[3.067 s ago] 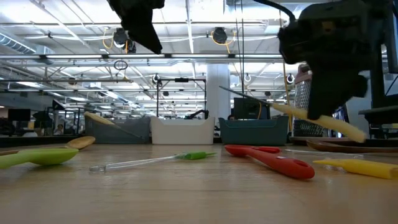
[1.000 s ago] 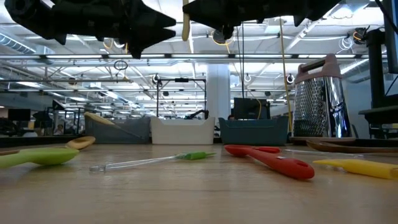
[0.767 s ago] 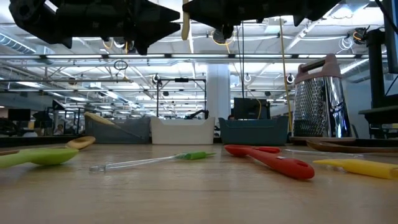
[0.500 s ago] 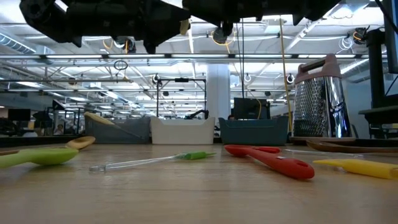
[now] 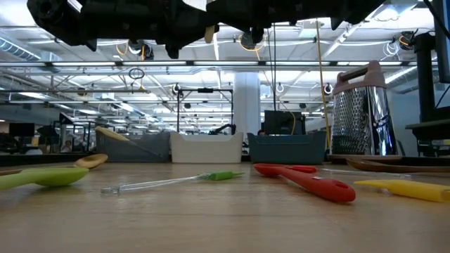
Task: Pick & Place Kitchen Items
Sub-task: Put the yellow table knife into the black bin
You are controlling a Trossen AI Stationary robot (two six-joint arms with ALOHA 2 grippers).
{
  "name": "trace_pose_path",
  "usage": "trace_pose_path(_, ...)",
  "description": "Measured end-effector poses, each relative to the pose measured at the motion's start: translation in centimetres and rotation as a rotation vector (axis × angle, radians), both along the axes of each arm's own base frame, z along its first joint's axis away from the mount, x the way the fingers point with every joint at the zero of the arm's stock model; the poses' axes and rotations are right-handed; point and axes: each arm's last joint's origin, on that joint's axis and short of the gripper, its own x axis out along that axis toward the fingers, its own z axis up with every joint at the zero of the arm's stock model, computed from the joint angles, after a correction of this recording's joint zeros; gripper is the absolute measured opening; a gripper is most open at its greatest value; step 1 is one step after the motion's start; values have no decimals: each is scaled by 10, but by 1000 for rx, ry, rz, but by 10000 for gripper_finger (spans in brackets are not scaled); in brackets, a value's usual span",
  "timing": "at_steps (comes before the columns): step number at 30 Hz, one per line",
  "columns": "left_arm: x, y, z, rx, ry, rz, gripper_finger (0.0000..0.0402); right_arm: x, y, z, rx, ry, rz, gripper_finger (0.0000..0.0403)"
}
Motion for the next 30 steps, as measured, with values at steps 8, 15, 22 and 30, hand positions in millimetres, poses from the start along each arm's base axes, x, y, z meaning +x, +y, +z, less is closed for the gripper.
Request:
trace_pose_path(8,0,5,-4,-5,46,9,69,0,0,-3,-34,31,-4,88)
trace_pose_path(15,0,6,-12,-33,121,36,69,-1,-1,-11,-45,119,-84,140)
trace_pose_path(22,-3,9,-21,-21,235,144,69,-3,-1,-22,31,225,-101,168)
trace_pose_path(30,-17,17,-17,-81,330,216,69,-5,-1,-29,116,285,-113,166)
